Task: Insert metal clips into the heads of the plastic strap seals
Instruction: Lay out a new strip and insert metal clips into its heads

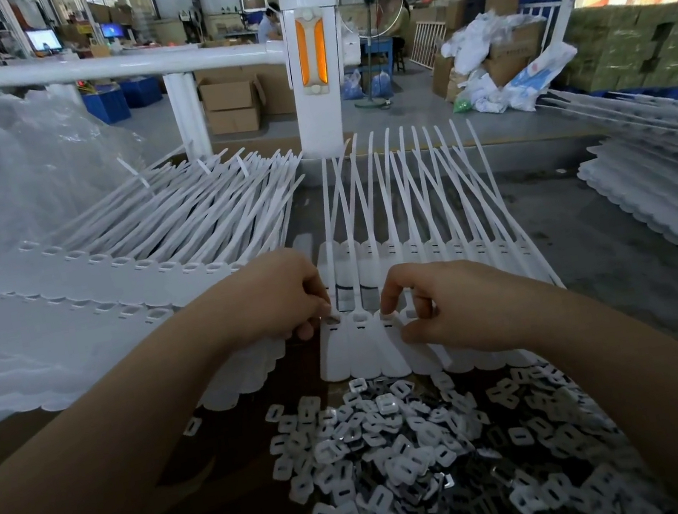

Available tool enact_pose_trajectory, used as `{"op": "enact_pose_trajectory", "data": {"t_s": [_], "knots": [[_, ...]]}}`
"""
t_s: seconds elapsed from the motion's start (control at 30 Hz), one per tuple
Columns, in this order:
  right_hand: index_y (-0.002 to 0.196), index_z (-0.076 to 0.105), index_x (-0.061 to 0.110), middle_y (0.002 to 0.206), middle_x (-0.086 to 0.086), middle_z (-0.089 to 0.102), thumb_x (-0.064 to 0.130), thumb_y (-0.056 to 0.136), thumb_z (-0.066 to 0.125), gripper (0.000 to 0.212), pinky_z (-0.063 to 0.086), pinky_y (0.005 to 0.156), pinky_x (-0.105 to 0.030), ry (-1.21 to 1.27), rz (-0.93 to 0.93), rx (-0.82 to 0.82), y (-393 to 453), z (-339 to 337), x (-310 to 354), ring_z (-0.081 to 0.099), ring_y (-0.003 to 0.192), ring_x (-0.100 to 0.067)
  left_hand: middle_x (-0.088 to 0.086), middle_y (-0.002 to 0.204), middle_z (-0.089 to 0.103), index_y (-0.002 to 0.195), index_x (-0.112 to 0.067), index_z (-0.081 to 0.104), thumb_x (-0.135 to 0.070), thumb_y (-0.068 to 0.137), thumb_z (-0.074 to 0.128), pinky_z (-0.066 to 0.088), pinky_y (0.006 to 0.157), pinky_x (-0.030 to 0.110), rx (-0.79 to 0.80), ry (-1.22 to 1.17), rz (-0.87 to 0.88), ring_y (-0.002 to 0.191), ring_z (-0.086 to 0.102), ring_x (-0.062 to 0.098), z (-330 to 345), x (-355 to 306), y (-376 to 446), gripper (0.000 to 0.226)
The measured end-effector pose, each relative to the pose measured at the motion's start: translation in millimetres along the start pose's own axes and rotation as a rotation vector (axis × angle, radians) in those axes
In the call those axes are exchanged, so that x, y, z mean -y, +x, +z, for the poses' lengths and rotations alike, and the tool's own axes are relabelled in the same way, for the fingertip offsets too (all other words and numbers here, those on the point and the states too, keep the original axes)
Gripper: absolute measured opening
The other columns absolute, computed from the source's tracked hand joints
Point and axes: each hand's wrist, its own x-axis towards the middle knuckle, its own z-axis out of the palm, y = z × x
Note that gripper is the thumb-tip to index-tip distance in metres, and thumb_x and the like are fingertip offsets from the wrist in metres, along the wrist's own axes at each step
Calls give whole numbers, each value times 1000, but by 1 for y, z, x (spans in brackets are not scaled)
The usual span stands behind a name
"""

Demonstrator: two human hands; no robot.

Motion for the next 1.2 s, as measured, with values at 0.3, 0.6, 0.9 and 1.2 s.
{"op": "enact_pose_trajectory", "data": {"t_s": [0.3,0.6,0.9,1.2], "knots": [[100,52,44,81,14,54,34,87,67,23,47,65,-27,4,-2,1,1,0,0,53,73,-3,-2,61,71,82,-17,72,-26,86,73,44,49,15,-22,78,-10,59,68,10,2,-5,-1,10],[99,51,45,79,13,54,33,87,67,23,43,62,-24,-3,-1,-1,1,1,-1,52,70,-2,-12,77,59,88,-19,66,-33,89,68,37,55,13,-116,272,72,68,54,-1,8,-6,-4,14],[100,50,43,77,13,52,31,88,66,23,44,63,-25,-8,-4,-4,-1,1,0,51,68,-3,-11,70,59,83,-22,63,-31,88,70,36,52,14,-78,243,93,60,57,2,6,-3,-3,12],[100,51,43,77,13,52,32,88,66,22,46,64,-27,-5,-1,0,0,1,-1,51,69,-3,-3,64,70,81,-20,69,-29,86,72,42,53,13,-50,130,51,54,63,-1,5,-2,-1,11]]}}
